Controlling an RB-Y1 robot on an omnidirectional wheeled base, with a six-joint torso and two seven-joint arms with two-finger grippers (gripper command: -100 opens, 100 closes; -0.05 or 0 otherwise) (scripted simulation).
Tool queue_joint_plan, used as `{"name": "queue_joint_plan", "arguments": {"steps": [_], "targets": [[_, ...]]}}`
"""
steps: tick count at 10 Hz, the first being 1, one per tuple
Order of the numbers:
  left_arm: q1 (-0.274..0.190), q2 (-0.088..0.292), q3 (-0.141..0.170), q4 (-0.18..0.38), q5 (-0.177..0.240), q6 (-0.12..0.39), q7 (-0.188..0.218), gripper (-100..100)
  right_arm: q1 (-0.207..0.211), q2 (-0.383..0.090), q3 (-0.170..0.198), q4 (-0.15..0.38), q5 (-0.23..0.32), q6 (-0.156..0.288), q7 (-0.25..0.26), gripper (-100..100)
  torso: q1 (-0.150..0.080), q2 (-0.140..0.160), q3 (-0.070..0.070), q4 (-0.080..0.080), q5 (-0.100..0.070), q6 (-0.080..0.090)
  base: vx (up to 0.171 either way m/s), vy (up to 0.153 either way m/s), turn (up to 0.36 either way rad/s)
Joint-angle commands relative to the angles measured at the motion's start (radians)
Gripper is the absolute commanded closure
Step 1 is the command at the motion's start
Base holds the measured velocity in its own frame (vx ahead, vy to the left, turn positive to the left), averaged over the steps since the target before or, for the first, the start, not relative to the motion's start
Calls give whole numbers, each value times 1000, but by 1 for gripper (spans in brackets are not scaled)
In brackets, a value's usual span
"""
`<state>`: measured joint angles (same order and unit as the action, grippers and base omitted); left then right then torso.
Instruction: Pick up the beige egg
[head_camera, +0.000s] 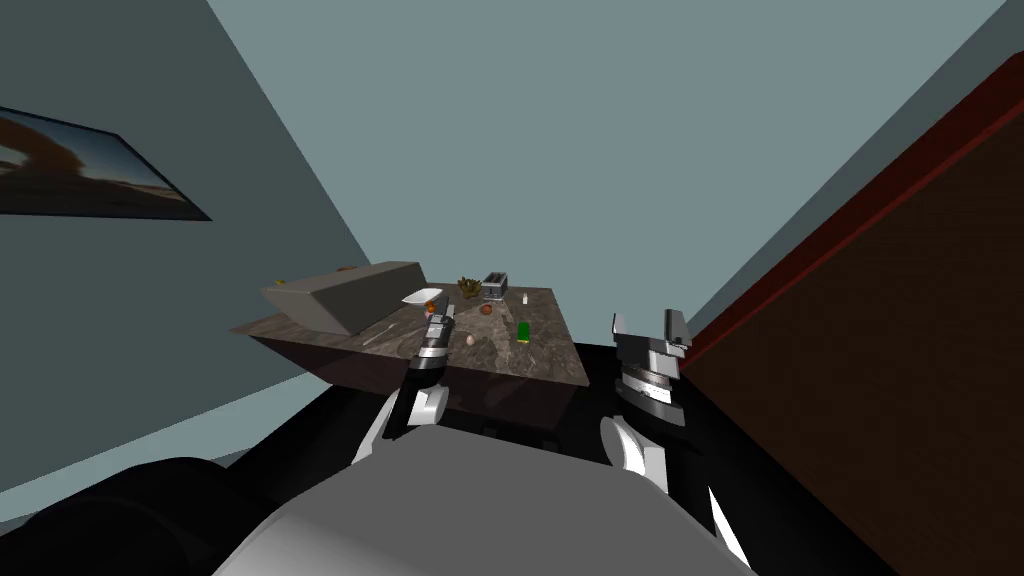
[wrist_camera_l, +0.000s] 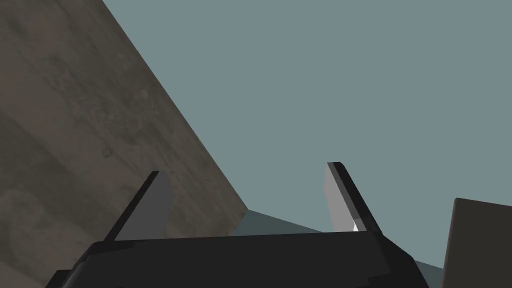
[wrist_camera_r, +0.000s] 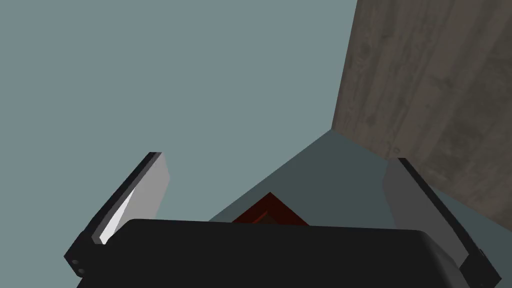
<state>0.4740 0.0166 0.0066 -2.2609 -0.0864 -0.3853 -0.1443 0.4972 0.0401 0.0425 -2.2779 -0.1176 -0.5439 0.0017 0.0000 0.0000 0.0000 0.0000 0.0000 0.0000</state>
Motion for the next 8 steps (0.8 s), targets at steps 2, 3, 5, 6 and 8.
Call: {"name": "queue_joint_plan", "arguments": {"steps": [2,3,5,6,8], "targets": [[2,55,3,5,2,36,1,-100,0,0,0,0,0,0,0,0,0,1,1,0,0,0,-38,1,-89],[3,71,4,7,3,54,1,-100,0,0,0,0,0,0,0,0,0,3,2,1,0,0,-73,14,-98],[6,102,6,12,6,95,2,-100,0,0,0,0,0,0,0,0,1,5,3,1,0,0,-83,10,-134],[8,116,7,15,8,119,2,-100,0,0,0,0,0,0,0,0,1,5,3,1,0,0,-91,-2,-154],[12,139,10,20,12,172,3,-100,0,0,0,0,0,0,0,0,0,7,4,2,0,0,-120,1,-177]]}}
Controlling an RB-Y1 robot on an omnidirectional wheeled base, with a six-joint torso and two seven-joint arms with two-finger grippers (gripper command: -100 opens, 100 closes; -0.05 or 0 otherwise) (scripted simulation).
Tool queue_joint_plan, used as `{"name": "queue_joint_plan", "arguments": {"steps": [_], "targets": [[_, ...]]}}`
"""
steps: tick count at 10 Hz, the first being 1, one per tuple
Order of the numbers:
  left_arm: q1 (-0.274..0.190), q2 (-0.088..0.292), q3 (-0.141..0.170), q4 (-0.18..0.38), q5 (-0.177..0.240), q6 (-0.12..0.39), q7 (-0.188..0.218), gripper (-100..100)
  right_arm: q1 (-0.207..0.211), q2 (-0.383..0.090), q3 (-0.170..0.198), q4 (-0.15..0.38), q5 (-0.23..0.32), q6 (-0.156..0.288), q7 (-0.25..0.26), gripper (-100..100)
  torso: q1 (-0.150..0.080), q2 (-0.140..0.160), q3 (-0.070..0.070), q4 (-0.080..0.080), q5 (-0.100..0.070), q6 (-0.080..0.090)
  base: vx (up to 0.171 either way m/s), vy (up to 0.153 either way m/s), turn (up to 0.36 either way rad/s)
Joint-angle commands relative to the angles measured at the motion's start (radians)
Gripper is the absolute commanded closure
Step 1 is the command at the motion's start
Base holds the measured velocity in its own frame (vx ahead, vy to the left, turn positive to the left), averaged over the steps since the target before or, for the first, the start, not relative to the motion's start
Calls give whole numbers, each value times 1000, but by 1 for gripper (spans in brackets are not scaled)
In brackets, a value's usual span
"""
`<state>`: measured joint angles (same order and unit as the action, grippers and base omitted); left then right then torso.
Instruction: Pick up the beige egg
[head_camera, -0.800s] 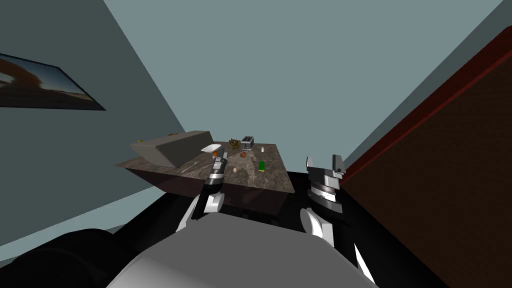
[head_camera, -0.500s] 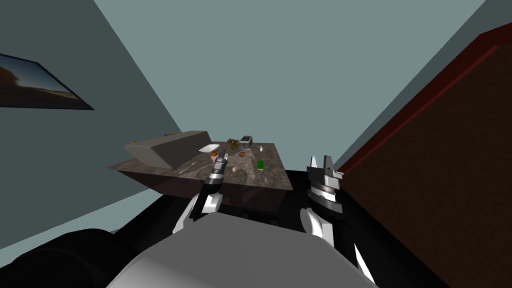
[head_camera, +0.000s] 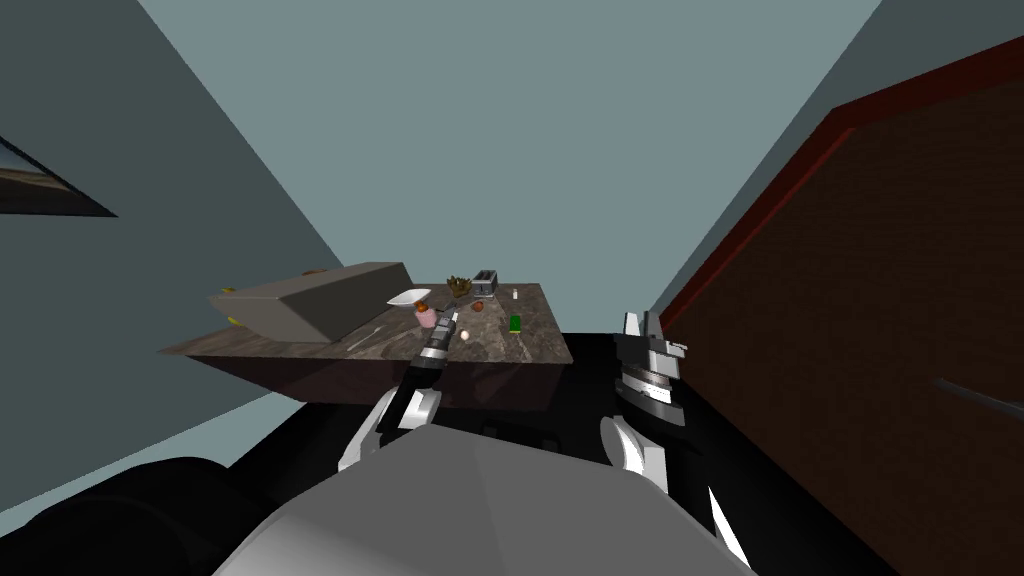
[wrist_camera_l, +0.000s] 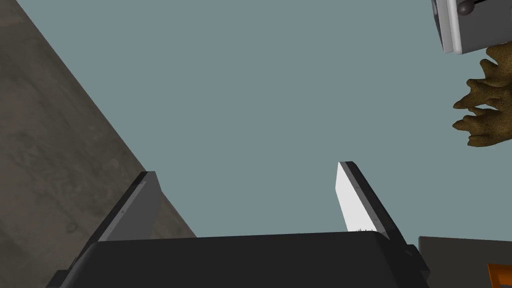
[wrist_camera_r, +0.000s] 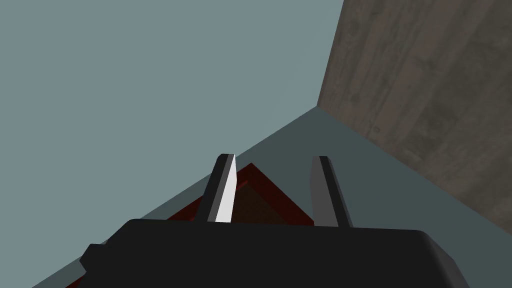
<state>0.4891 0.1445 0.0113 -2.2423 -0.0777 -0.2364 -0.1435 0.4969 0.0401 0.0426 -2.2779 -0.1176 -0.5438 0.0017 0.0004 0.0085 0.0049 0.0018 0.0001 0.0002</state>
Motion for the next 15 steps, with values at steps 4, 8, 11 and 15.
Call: {"name": "queue_joint_plan", "arguments": {"steps": [4,8,11,15], "targets": [[5,37,8,10,10,112,2,-100,0,0,0,0,0,0,0,0,1,-2,-1,0,0,0,-107,1,-139],[17,65,14,22,21,235,2,-100,0,0,0,0,0,0,0,0,0,0,0,0,0,0,-128,-9,-206],[24,79,19,27,26,314,1,-100,0,0,0,0,0,0,0,0,2,-3,-1,0,0,-1,-80,-1,-139],[35,108,29,35,32,418,-1,-100,0,0,0,0,0,0,0,0,2,-6,-3,-1,0,0,-45,-1,-150]]}}
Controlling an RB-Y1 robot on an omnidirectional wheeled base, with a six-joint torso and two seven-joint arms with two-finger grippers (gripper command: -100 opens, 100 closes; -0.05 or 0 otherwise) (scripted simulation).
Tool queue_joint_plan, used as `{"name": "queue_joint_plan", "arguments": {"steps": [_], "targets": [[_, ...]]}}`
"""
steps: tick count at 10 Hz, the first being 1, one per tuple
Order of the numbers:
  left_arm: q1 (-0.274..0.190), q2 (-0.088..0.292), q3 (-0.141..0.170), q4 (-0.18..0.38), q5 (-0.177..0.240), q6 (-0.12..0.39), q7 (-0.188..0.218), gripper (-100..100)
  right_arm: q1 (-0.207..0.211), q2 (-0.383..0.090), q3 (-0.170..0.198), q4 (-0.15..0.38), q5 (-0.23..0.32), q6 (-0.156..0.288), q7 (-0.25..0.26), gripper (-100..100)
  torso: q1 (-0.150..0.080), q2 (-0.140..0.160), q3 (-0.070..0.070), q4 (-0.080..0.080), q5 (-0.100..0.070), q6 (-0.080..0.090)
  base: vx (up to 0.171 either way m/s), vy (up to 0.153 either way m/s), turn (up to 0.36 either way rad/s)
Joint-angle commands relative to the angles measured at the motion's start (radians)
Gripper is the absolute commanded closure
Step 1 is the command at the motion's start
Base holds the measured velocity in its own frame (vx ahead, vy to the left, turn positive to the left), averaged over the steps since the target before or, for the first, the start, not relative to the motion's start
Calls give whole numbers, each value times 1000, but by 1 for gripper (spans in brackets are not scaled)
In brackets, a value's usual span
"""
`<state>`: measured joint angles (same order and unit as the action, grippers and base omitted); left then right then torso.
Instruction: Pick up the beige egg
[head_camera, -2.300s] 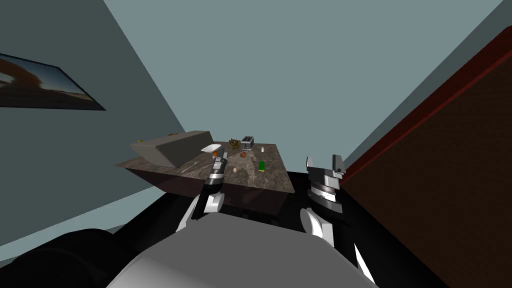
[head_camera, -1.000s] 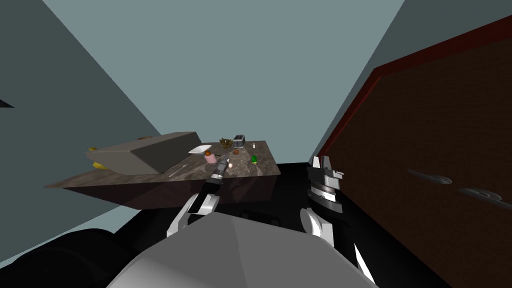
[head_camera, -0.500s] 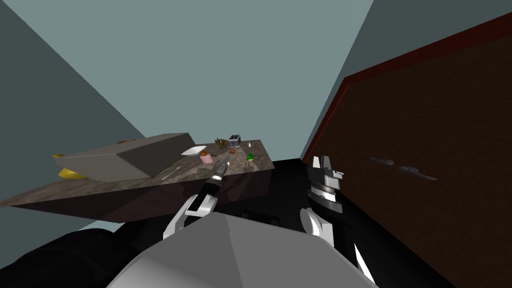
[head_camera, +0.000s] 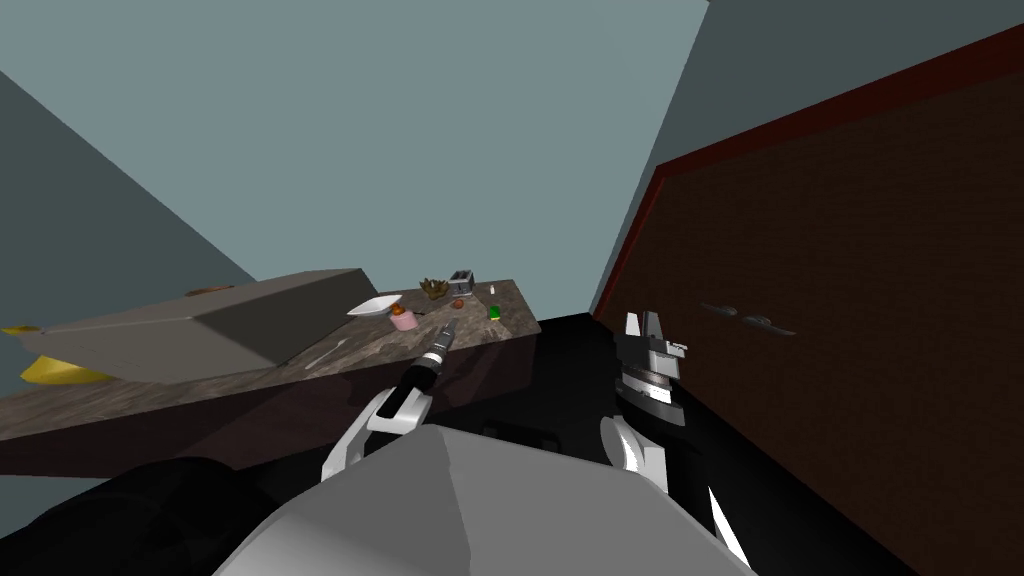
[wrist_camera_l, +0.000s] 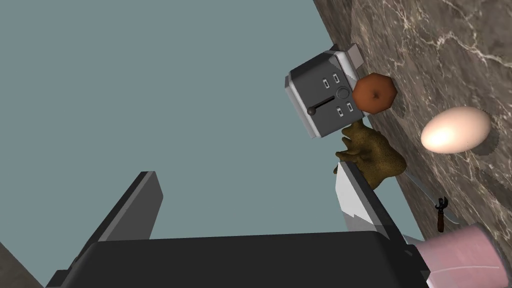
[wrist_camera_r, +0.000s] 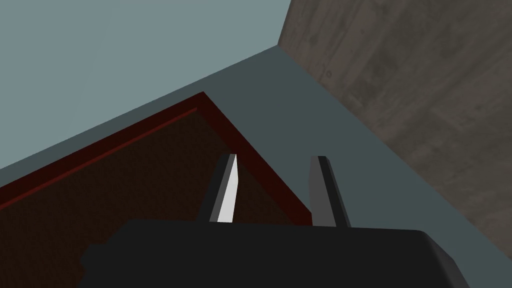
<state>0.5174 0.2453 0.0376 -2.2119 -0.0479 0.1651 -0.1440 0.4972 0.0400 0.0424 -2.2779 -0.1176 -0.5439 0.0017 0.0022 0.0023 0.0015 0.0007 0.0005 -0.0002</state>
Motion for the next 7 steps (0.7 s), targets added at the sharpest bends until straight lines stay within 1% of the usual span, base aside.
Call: {"name": "queue_joint_plan", "arguments": {"steps": [1,2,4,5,6,7], "targets": [[10,19,8,7,4,50,-1,-100,0,0,0,0,0,0,0,0,0,0,0,0,0,0,-44,0,-197],[10,19,8,7,4,60,-1,-100,0,0,0,0,0,0,0,0,0,0,0,0,0,0,-28,6,-62],[17,46,19,12,6,129,-2,-100,0,0,0,0,0,0,0,0,1,-1,-1,0,0,0,-6,7,-134],[17,46,19,12,6,138,-2,-100,0,0,0,0,0,0,0,0,1,-2,-1,0,0,0,4,16,-70],[20,61,25,15,7,176,-2,-100,0,0,0,0,0,0,0,0,1,-3,-2,-1,0,0,9,14,-130],[24,76,31,18,8,200,-3,-100,0,0,0,0,0,0,0,0,1,-3,-2,-1,0,0,19,18,-169]]}}
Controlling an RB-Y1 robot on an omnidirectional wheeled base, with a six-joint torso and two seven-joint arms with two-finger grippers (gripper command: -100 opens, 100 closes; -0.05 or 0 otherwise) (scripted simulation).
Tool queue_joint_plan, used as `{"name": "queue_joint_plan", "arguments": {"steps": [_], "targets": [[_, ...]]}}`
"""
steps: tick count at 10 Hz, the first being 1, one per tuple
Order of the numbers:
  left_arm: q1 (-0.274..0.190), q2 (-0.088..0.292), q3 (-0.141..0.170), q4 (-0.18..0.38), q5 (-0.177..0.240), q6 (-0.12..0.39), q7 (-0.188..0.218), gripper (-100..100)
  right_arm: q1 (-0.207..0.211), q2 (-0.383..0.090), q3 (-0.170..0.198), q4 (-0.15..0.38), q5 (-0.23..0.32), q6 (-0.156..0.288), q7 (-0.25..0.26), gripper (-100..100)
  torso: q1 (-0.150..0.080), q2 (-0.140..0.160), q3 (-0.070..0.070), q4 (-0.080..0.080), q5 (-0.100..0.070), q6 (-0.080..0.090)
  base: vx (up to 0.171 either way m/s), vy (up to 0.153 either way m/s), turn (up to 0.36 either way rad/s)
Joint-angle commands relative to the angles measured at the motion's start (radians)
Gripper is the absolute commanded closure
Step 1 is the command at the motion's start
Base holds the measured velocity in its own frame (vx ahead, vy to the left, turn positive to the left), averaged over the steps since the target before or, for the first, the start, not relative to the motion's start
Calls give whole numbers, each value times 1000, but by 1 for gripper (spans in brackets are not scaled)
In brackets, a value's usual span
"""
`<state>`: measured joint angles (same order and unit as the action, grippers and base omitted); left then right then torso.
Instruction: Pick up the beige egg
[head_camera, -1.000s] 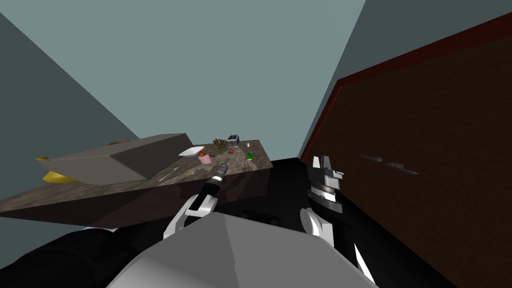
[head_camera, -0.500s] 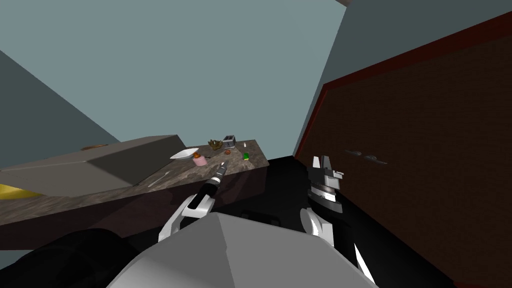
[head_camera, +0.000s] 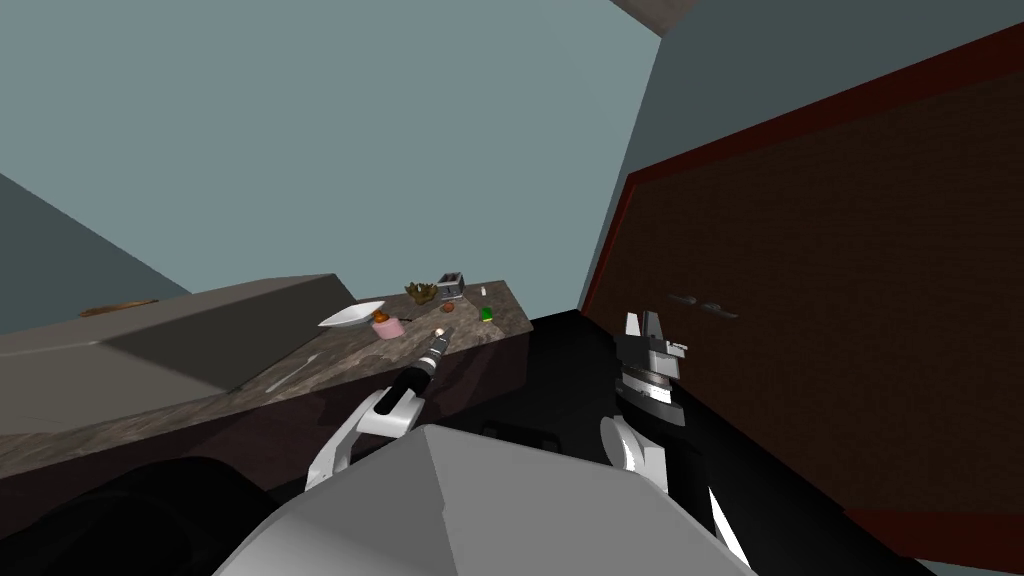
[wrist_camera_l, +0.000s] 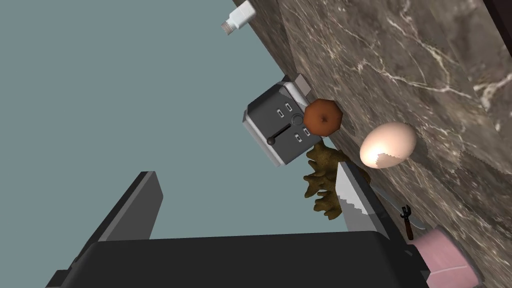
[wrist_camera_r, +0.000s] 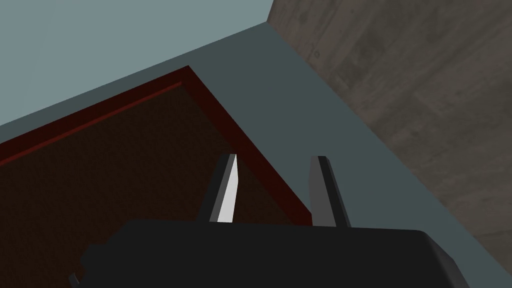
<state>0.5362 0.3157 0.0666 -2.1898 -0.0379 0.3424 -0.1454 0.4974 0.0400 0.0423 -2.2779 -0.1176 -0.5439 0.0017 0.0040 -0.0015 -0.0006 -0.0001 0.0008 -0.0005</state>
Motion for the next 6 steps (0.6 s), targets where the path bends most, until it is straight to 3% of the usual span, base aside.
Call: {"name": "queue_joint_plan", "arguments": {"steps": [1,6], "targets": [[5,6,2,-4,-2,40,-1,-100,0,0,0,0,0,0,0,0,0,0,0,0,0,0,21,20,-38],[15,54,23,2,-1,158,-3,-100,0,0,0,0,0,0,0,0,0,-1,0,0,0,0,26,18,-77]]}}
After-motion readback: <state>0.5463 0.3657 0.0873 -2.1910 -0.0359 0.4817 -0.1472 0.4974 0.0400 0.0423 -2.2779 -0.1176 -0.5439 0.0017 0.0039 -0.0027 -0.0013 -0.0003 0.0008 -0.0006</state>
